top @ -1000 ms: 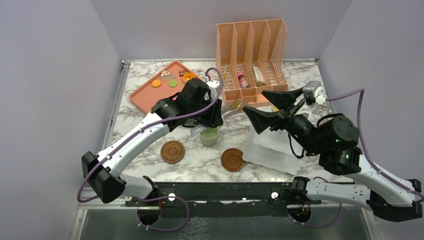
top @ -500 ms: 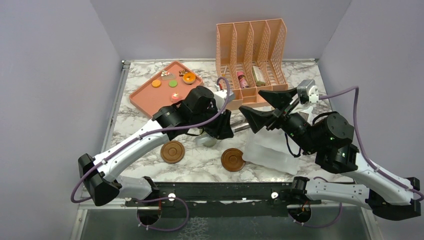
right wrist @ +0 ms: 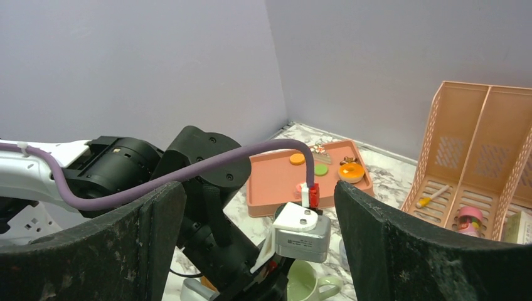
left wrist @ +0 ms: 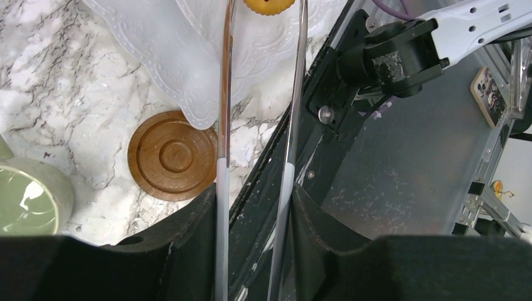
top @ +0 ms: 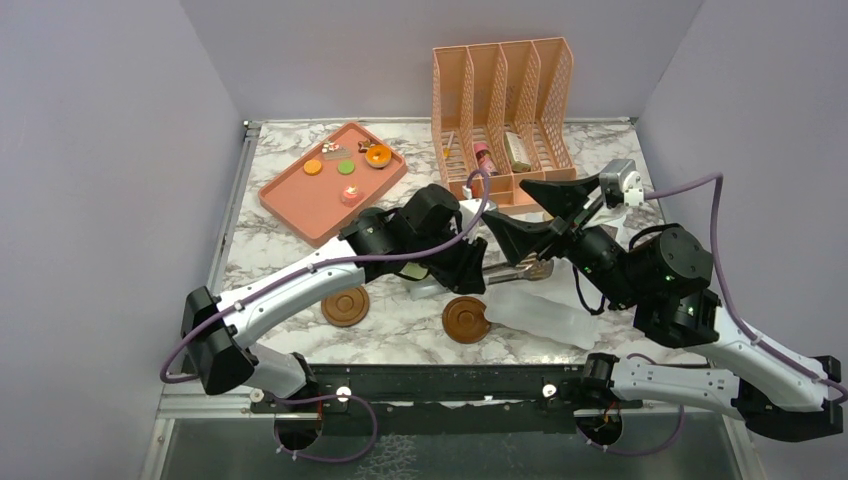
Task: Serve the afternoon tea
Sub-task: Place the desert on the desert table.
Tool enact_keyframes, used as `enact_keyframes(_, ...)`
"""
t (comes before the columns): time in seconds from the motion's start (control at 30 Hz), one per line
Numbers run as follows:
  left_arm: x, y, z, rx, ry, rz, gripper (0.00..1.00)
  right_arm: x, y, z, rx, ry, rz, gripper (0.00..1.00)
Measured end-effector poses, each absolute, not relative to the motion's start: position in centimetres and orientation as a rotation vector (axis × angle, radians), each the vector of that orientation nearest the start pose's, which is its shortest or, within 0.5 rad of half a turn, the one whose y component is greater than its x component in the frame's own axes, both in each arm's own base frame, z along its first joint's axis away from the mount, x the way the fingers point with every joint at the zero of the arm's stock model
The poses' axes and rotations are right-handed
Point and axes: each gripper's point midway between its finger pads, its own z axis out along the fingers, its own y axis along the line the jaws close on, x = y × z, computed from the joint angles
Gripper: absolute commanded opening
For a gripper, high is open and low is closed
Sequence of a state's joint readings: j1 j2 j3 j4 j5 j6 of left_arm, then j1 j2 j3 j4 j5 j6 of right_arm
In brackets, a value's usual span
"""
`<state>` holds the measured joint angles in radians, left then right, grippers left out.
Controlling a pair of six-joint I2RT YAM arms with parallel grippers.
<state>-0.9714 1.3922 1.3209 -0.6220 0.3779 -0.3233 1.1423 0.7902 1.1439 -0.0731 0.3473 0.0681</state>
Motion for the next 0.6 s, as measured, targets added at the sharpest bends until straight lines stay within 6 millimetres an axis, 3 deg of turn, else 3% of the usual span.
enact_keyframes(0.6, 14.3, -40.3, 24.1, 1.101, 2.173, -1.119, 0.32, 17.0, 23.3, 47.2, -0.409, 1.277, 0.801, 0.94)
